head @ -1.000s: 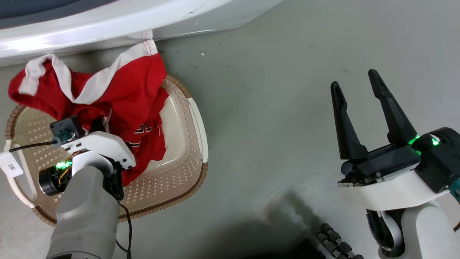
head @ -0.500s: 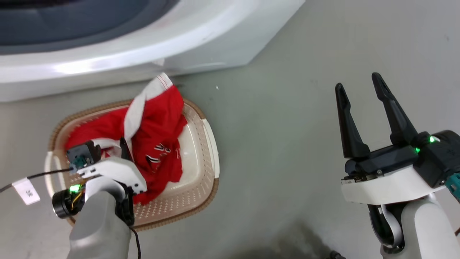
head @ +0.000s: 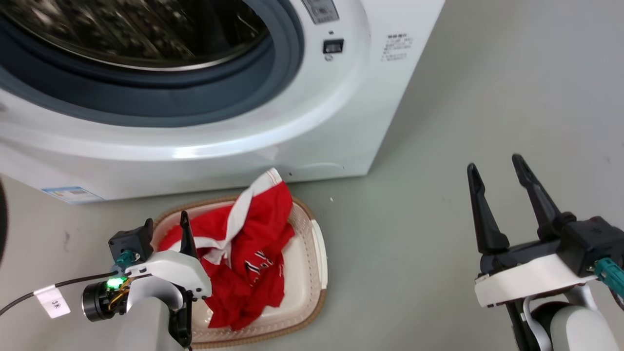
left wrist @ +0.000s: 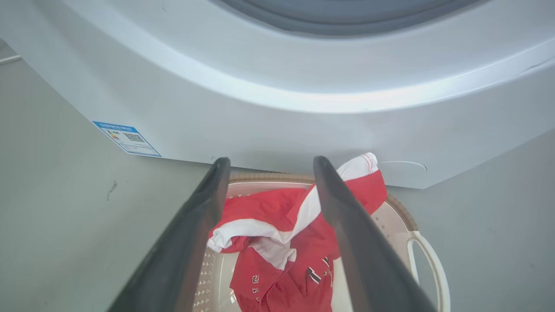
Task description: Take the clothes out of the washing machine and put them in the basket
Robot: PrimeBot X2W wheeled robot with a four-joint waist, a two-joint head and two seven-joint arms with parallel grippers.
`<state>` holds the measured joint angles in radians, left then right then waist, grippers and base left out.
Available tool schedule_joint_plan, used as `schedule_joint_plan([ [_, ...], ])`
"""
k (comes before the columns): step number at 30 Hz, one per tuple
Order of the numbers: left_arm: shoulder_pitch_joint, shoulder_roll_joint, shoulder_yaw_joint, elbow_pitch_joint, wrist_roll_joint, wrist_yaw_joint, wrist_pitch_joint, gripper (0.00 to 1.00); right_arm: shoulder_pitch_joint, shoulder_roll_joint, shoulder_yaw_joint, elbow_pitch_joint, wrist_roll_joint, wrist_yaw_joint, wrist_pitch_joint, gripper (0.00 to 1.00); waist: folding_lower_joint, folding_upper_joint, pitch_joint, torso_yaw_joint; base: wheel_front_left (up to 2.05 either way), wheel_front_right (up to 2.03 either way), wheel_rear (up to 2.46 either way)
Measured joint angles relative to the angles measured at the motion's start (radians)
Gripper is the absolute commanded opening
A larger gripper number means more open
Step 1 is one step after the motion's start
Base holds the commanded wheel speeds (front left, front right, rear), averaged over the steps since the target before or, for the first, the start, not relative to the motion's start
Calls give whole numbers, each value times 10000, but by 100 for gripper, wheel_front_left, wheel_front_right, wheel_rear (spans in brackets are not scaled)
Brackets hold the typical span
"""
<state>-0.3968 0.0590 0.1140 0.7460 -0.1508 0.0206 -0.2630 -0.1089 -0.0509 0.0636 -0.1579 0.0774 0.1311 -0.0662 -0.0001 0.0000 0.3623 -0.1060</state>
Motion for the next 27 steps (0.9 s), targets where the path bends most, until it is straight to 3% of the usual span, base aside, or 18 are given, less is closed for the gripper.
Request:
schedule_joint_plan([
  [13, 1157, -71, -669, -2882, 385, -113, 2, 100, 913, 0, -326, 224, -63, 0, 148, 100, -1, 0, -1923, 768, 0, 0, 0],
  [27, 2664, -48, -1615, -5216, 848, 75, 48, 100, 1792, 0, -552, 259, -100, 0, 234, 100, -1, 0, -3024, 1131, 0, 0, 0],
])
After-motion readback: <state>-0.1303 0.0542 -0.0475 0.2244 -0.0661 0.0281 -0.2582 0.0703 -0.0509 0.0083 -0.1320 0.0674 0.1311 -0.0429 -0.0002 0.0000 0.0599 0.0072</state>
